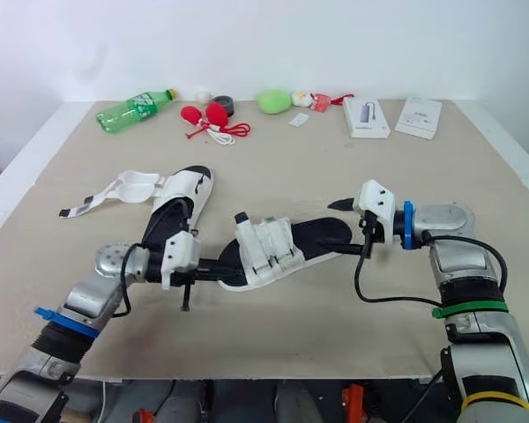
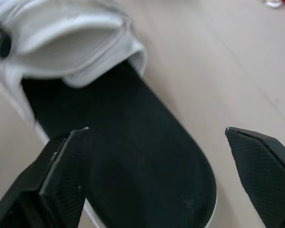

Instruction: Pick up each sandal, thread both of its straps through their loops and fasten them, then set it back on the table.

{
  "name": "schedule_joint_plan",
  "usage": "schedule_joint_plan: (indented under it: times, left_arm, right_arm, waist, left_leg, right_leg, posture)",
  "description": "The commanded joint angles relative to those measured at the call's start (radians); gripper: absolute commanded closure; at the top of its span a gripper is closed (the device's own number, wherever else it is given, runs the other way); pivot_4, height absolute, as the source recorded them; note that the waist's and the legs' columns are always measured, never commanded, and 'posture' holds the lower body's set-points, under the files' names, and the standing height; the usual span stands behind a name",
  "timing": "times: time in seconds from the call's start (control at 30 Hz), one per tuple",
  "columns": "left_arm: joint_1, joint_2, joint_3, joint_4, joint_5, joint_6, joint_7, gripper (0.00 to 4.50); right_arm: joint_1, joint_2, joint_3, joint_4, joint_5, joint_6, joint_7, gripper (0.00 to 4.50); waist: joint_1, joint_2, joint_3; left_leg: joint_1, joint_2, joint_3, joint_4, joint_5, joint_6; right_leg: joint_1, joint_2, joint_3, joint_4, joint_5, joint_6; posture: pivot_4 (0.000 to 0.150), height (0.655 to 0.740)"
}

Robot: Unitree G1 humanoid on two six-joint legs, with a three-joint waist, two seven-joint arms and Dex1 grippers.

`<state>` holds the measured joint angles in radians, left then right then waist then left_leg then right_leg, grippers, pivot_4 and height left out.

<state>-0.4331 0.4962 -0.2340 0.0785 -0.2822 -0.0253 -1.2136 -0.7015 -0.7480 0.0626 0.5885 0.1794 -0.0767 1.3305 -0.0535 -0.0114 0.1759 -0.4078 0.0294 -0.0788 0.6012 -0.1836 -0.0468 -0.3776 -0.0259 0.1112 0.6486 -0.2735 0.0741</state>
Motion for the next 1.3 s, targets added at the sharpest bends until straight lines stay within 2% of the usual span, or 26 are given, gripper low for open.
schedule_joint_plan:
  times: [0.03, 0.2, 0.23, 0.57, 0.8, 1.0, 1.3]
  left_arm:
    - [-0.033, 0.02, 0.044, -0.026, -0.023, -0.041, -0.023, 2.67]
    - [-0.058, 0.038, 0.072, -0.027, -0.043, -0.056, -0.052, 0.25]
    - [-0.055, 0.044, 0.077, -0.037, -0.051, -0.05, -0.058, 0.11]
    - [0.033, 0.105, 0.089, -0.14, -0.06, -0.032, -0.058, 0.11]
    - [0.086, 0.116, 0.08, -0.198, -0.058, -0.002, -0.025, 0.11]
    - [0.09, 0.111, 0.074, -0.204, -0.057, 0.009, -0.013, 0.11]
    - [0.067, 0.09, 0.057, -0.197, -0.053, 0.009, -0.006, 0.11]
  right_arm:
    - [-0.099, 0.035, -0.012, 0.098, -0.007, -0.105, 0.02, 0.0]
    - [-0.194, 0.13, 0.017, 0.212, -0.026, -0.174, 0.058, 0.0]
    - [-0.2, 0.145, 0.029, 0.229, -0.035, -0.198, 0.072, 0.0]
    - [-0.24, 0.204, 0.057, 0.373, -0.094, -0.337, 0.096, 0.0]
    - [-0.312, 0.19, 0.056, 0.481, -0.159, -0.433, 0.003, 0.0]
    - [-0.332, 0.201, 0.046, 0.493, -0.163, -0.422, -0.014, 0.0]
    - [-0.31, 0.286, 0.056, 0.499, -0.169, -0.432, -0.019, 0.0]
  waist:
    - [-0.001, 0.0, 0.004]
    - [-0.005, 0.0, 0.007]
    - [-0.005, 0.0, 0.007]
    - [-0.001, 0.0, 0.011]
    - [-0.002, 0.0, 0.011]
    - [-0.002, 0.001, 0.011]
    - [-0.005, 0.001, 0.011]
  left_leg:
    - [0.0, 0.0, 0.0, 0.0, 0.0, 0.0]
    - [0.0, 0.001, -0.001, 0.0, 0.001, -0.002]
    - [0.0, 0.001, -0.001, 0.0, 0.001, -0.002]
    - [-0.001, 0.0, -0.001, 0.0, 0.0, -0.004]
    - [0.0, 0.001, -0.001, 0.0, 0.002, -0.007]
    - [-0.001, 0.001, -0.001, 0.0, 0.002, -0.007]
    - [-0.001, 0.001, -0.001, 0.001, 0.003, -0.008]
  right_leg:
    - [0.0, 0.0, 0.0, 0.0, 0.001, 0.0]
    - [0.0, 0.001, -0.001, 0.001, 0.002, 0.0]
    - [0.0, 0.001, -0.001, 0.001, 0.002, 0.0]
    - [-0.003, 0.0, -0.001, 0.002, 0.002, -0.001]
    - [-0.003, 0.001, -0.001, 0.005, 0.002, -0.001]
    - [-0.003, 0.001, -0.001, 0.005, 0.002, -0.001]
    - [-0.004, 0.001, -0.001, 0.008, 0.002, -0.002]
  posture:
    - [0.15, 0.74]
    - [0.15, 0.74]
    - [0.15, 0.74]
    - [0.15, 0.74]
    - [0.15, 0.74]
    - [0.15, 0.74]
    - [0.15, 0.74]
